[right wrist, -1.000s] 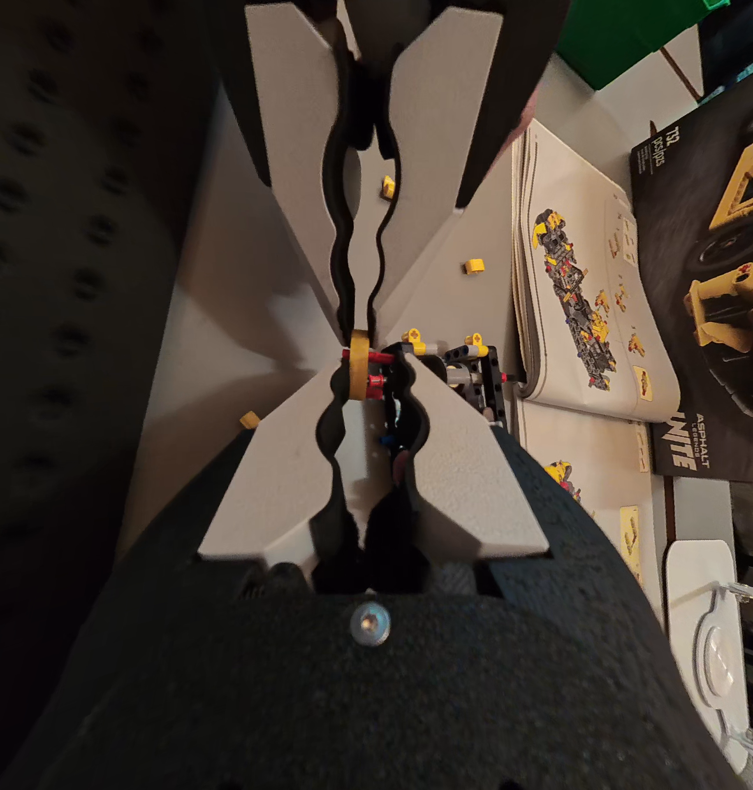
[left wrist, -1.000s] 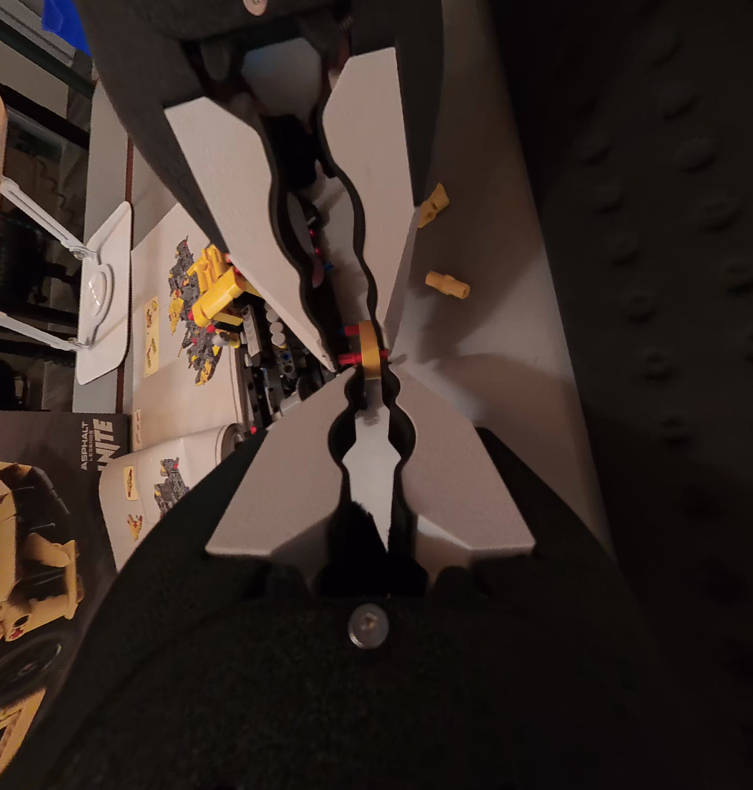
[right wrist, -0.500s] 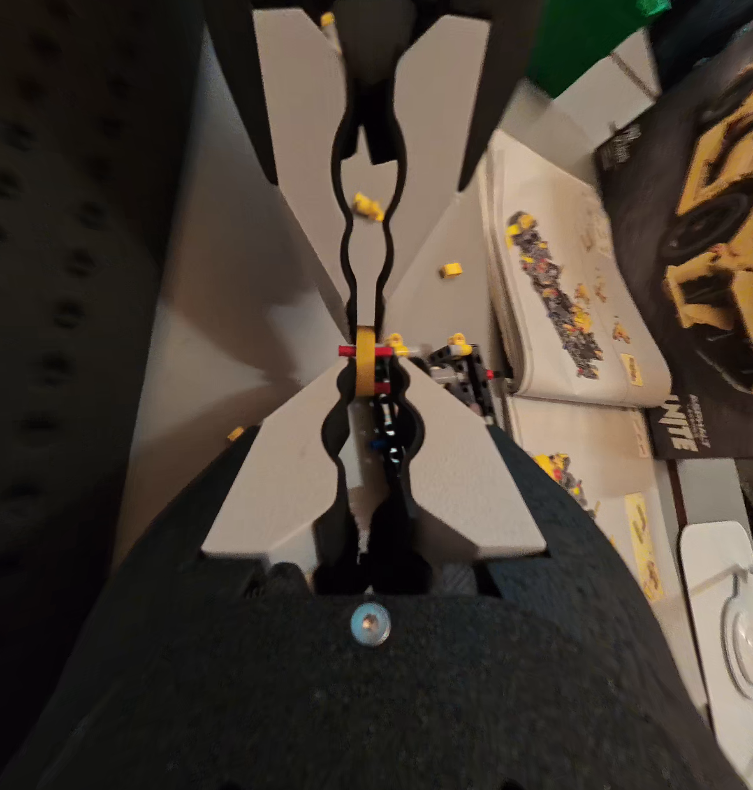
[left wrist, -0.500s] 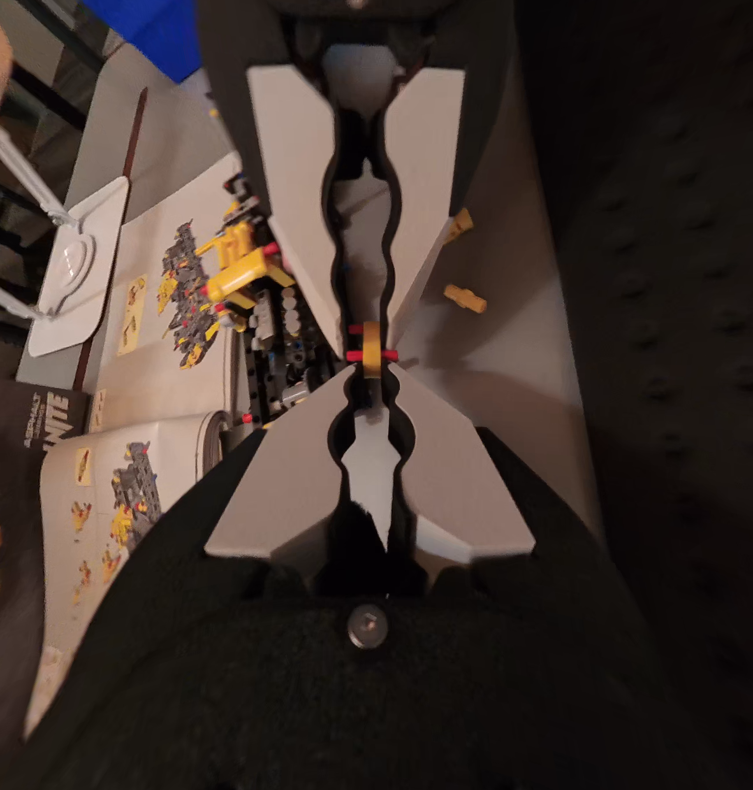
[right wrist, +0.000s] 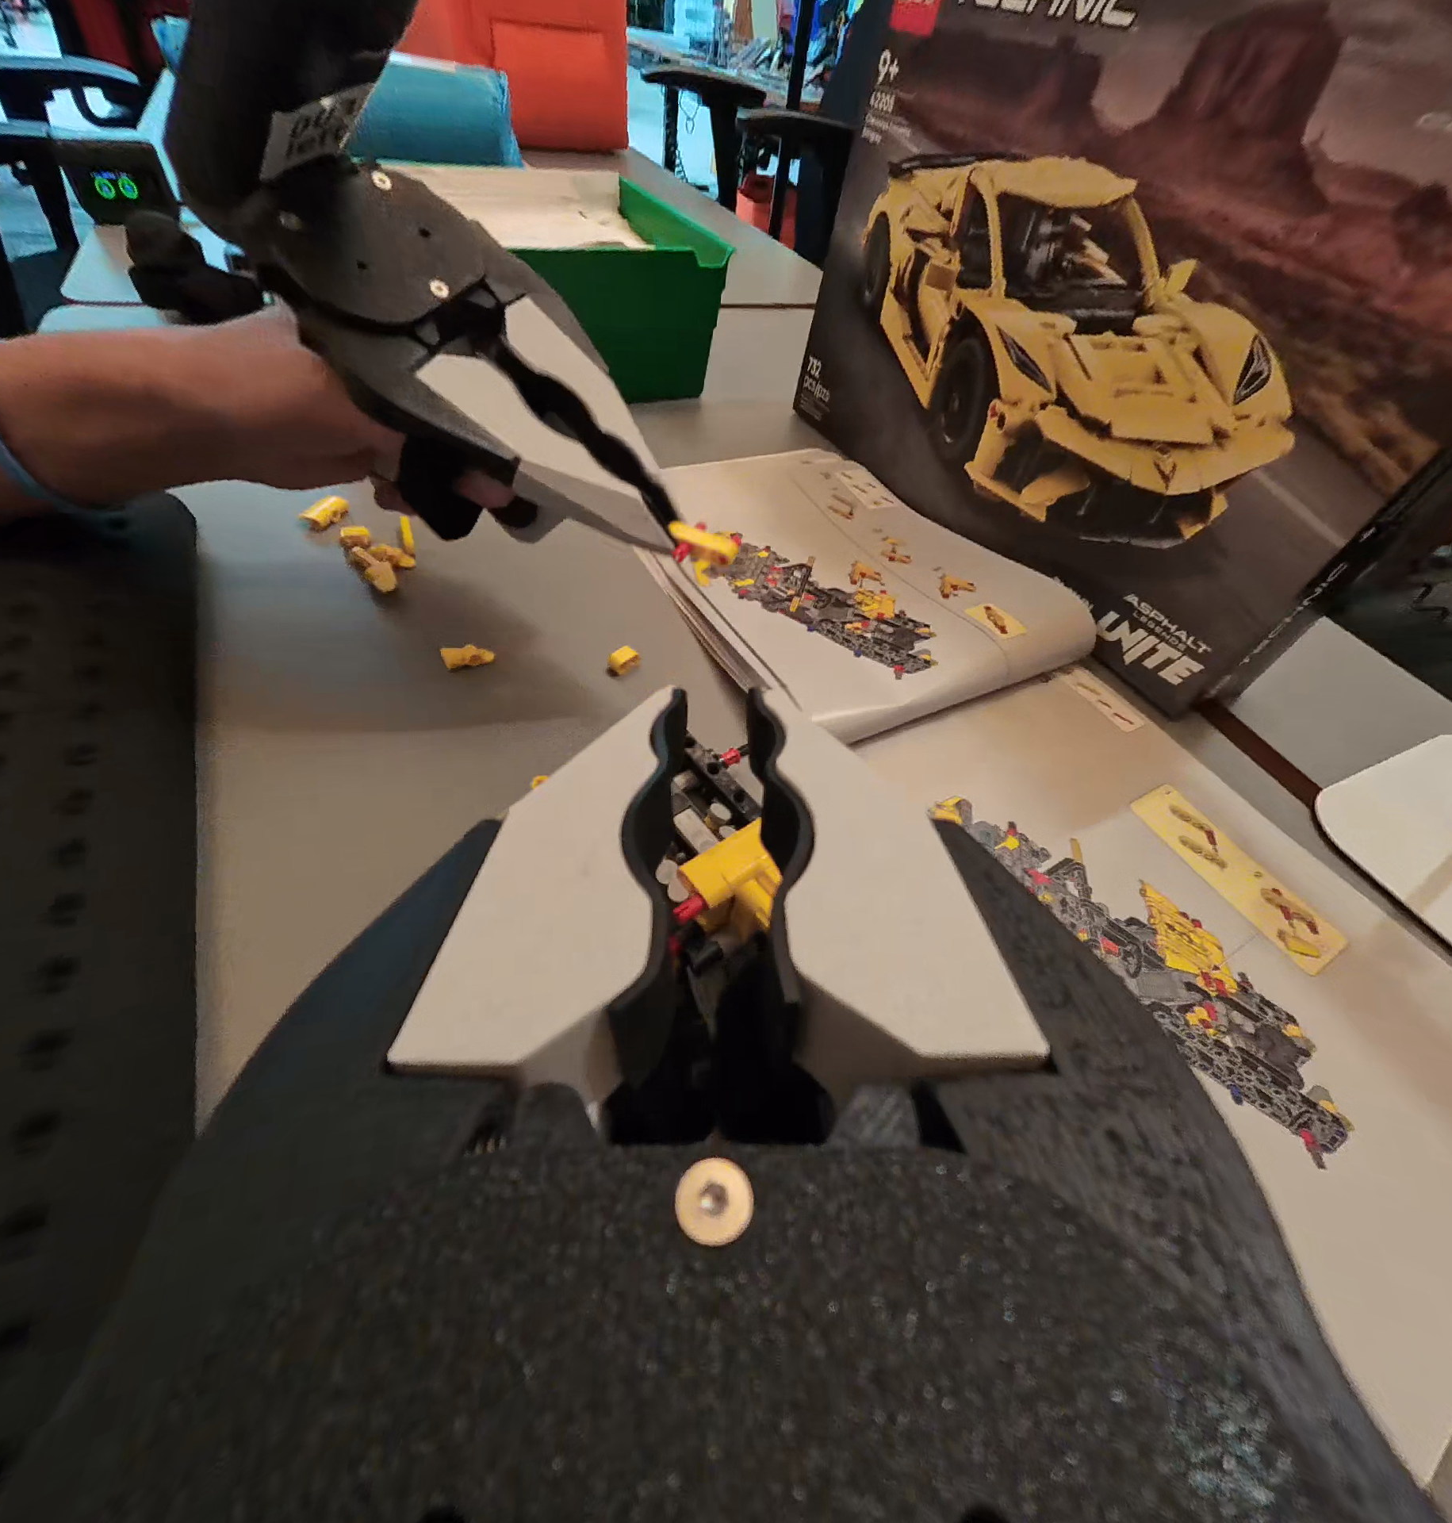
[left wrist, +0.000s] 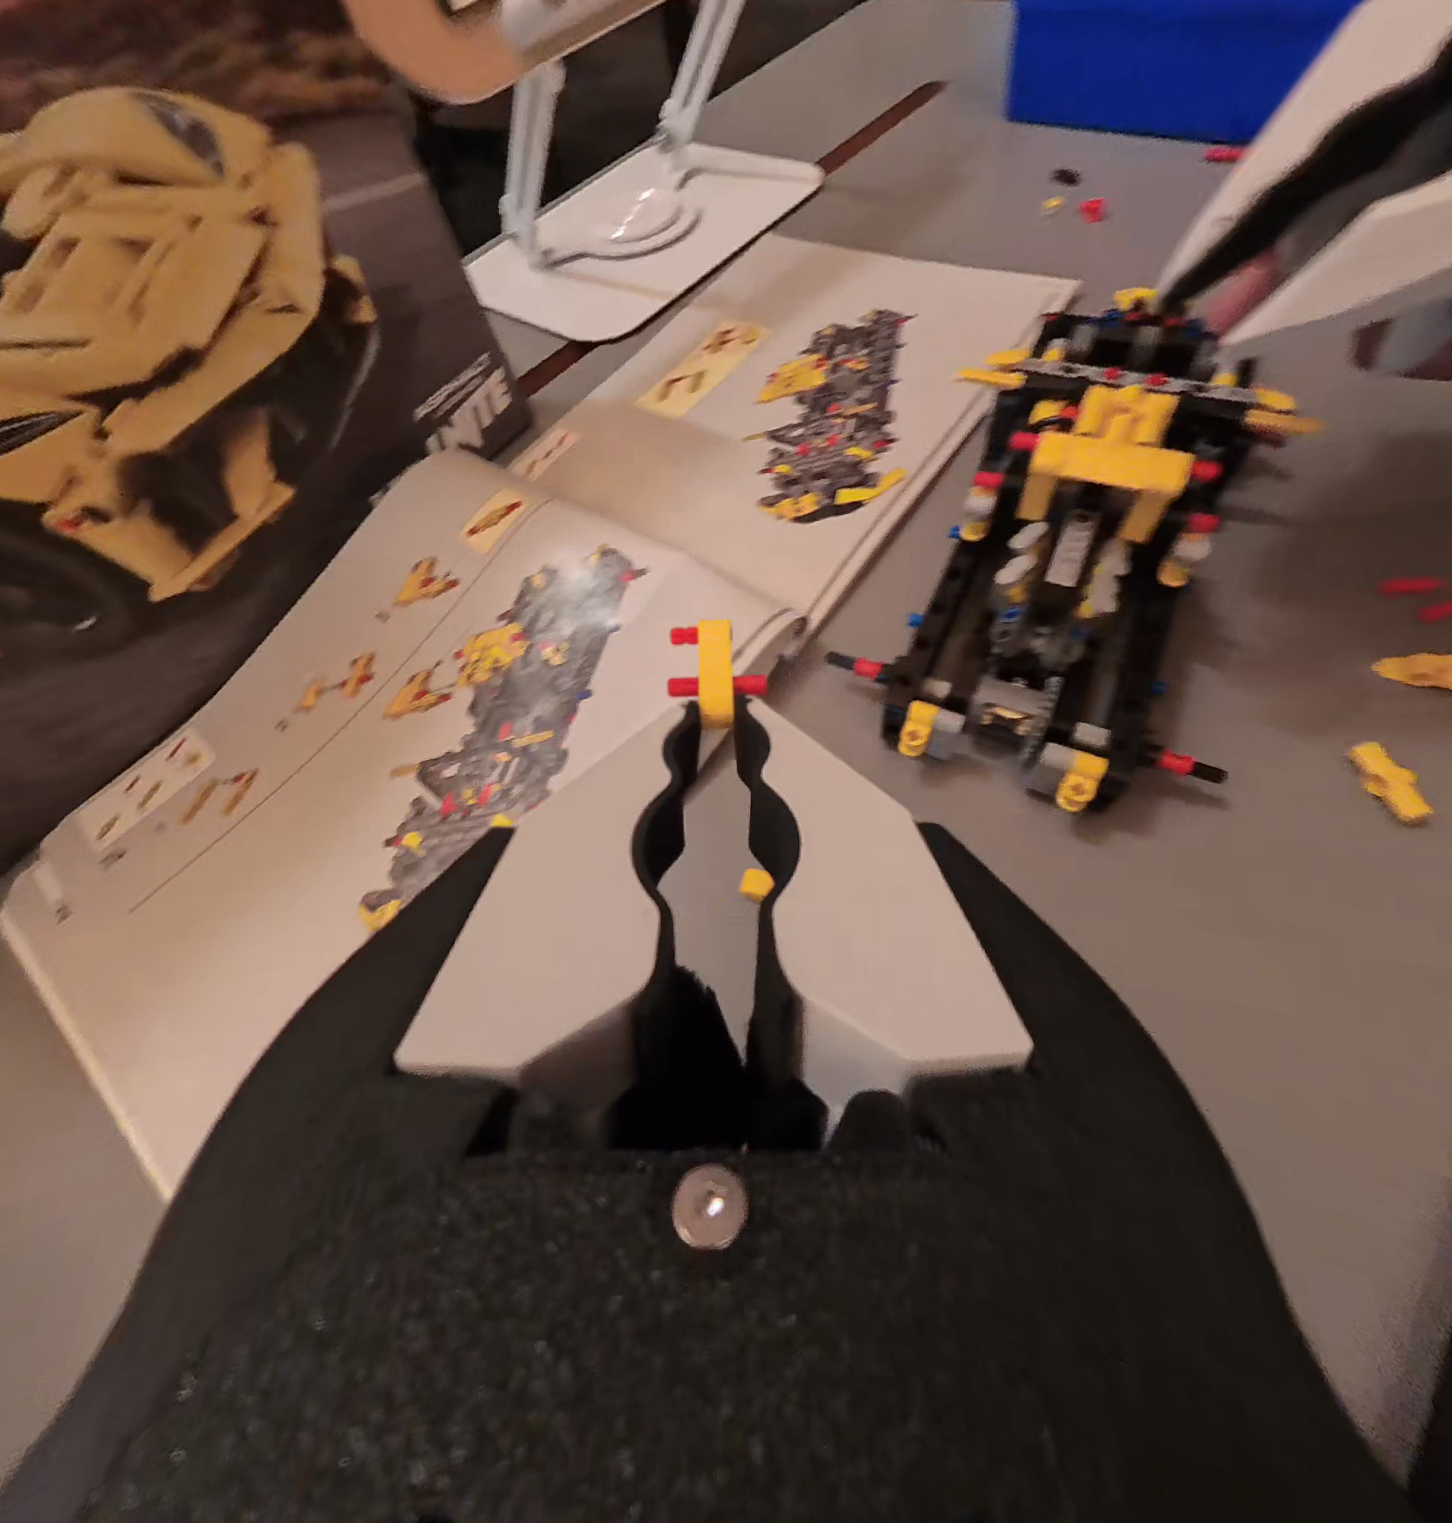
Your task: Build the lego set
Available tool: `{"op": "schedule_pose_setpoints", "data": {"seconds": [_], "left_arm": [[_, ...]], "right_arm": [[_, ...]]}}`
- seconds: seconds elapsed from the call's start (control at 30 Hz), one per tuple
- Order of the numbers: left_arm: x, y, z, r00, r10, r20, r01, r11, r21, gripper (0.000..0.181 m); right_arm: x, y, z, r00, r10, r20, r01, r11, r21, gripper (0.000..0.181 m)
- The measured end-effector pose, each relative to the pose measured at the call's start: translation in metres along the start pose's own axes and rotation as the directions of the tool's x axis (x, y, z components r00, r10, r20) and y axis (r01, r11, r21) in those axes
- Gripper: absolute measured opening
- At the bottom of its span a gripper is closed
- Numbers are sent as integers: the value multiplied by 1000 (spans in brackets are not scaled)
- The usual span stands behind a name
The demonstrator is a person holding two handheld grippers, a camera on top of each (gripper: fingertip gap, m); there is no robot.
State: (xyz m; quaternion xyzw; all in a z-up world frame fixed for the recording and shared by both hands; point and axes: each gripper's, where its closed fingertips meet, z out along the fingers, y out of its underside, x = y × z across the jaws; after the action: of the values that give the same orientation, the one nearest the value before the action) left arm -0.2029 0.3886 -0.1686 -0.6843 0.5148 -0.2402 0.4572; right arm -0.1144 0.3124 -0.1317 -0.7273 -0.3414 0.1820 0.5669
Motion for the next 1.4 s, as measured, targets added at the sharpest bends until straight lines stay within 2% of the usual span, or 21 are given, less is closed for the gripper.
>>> {"op": "schedule_pose_setpoints", "data": {"seconds": [0.13,0.23,0.57,0.87,1.1,1.17,1.27,1.33,1.4], "left_arm": [[-7,-1,-1,999,-13,37,12,1000,14,8],[-8,2,0,998,6,58,-6,1000,-6,8],[-4,-2,0,999,18,34,-19,1000,11,8],[-2,-8,-3,996,73,60,-75,997,32,8],[4,-10,-3,996,77,35,-78,996,36,8],[13,-12,-3,997,80,-13,-79,995,54,8],[42,-23,-9,981,101,-163,-82,990,117,8],[74,-26,-15,939,130,-318,-88,986,142,7],[110,-21,-25,856,141,-498,-90,988,126,8]], "right_arm": [[0,6,4,999,-46,-29,45,998,-33,13],[-1,4,4,1000,-13,-14,13,1000,-19,12],[8,3,1,998,64,-17,-64,998,-6,11],[4,9,5,999,44,-9,-44,998,-35,11],[7,8,3,999,51,-10,-51,998,-36,11],[10,8,0,998,67,-1,-67,997,-42,12],[-4,9,-11,983,97,155,-87,994,-73,19],[-7,13,-22,974,92,208,-73,993,-96,20],[-13,15,-34,960,97,262,-71,992,-106,21]]}}
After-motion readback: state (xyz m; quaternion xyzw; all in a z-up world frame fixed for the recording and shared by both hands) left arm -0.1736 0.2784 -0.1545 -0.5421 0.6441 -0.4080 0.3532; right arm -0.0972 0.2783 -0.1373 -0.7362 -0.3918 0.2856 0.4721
